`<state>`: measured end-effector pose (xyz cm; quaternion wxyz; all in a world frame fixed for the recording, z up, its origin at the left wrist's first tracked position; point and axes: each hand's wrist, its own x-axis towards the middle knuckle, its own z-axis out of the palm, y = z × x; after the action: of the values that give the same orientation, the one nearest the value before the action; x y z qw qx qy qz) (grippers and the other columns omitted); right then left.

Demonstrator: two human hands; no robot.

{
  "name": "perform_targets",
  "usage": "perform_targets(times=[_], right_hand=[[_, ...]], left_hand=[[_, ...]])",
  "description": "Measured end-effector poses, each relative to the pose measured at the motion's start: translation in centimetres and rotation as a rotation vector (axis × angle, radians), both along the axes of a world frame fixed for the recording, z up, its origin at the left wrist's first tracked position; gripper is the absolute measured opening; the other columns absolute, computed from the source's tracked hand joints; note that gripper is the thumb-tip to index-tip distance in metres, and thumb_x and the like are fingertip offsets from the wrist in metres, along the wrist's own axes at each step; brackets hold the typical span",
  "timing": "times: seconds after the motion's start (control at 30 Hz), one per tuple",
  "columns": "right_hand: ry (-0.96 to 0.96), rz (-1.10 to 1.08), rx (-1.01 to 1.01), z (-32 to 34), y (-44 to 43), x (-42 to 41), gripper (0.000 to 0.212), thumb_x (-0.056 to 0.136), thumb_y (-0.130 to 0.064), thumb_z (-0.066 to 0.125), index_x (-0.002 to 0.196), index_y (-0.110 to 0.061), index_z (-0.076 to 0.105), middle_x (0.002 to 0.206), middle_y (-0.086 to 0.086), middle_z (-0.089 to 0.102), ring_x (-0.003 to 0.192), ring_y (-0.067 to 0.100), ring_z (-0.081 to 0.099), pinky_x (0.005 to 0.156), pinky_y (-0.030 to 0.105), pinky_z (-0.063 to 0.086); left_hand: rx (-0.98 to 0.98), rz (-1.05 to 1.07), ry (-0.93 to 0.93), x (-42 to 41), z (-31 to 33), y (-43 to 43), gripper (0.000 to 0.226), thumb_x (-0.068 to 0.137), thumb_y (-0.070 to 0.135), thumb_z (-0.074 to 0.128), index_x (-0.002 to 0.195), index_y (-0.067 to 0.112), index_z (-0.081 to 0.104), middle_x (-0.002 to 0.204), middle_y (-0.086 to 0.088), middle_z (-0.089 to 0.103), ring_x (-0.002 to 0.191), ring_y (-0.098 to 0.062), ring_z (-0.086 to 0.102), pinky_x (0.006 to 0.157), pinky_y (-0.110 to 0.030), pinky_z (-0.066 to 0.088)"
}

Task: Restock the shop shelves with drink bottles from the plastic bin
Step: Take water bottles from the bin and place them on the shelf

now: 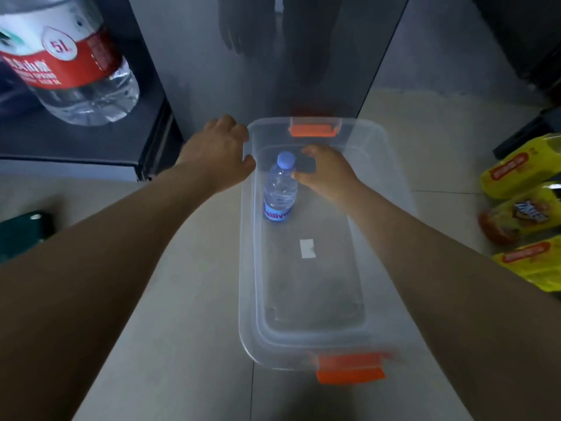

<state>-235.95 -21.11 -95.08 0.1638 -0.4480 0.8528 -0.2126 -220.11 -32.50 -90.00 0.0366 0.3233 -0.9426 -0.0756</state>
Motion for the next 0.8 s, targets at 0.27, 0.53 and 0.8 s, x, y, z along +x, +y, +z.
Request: perform_targets(times=[0.27, 0.53, 0.8], right_hand=[[-0.116, -0.005, -0.103, -0.8, -1.3, 0.8, 0.043, 0.079, -0.026, 0.072, 0.117, -0.010, 0.059, 0.118, 0.007, 0.062, 0.107, 0.024, 0.057, 0.084, 0.027, 0.041], [-0.388, -0.105, -0.228, -2.7, -2.1, 1.1, 0.037, 0.084, -0.020, 0.069, 0.118, -0.012, 0.059, 0.116, 0.006, 0.064, 0.103, 0.022, 0.058, 0.087, 0.027, 0.043], [-0.497, -0.238, -0.374, -3.8, -1.4, 1.1, 0.026, 0.082, -0.012, 0.069, 0.107, -0.010, 0.065, 0.095, 0.002, 0.065, 0.089, 0.018, 0.059, 0.085, 0.033, 0.047]], left_hand=[[-0.004, 0.005, -0.017, 1.1, -1.0, -0.7, 0.043, 0.087, 0.026, 0.053, 0.124, 0.005, 0.050, 0.123, -0.018, 0.048, 0.116, -0.036, 0.043, 0.091, -0.045, 0.043], [-0.021, 0.003, -0.073, 0.8, -0.8, -1.1, 0.042, 0.088, 0.029, 0.049, 0.124, 0.006, 0.049, 0.125, -0.015, 0.047, 0.115, -0.033, 0.044, 0.089, -0.044, 0.043], [-0.061, -0.001, -0.146, 0.3, 0.1, -0.7, 0.044, 0.093, 0.037, 0.042, 0.125, 0.007, 0.049, 0.126, -0.014, 0.048, 0.118, -0.032, 0.044, 0.094, -0.043, 0.041]])
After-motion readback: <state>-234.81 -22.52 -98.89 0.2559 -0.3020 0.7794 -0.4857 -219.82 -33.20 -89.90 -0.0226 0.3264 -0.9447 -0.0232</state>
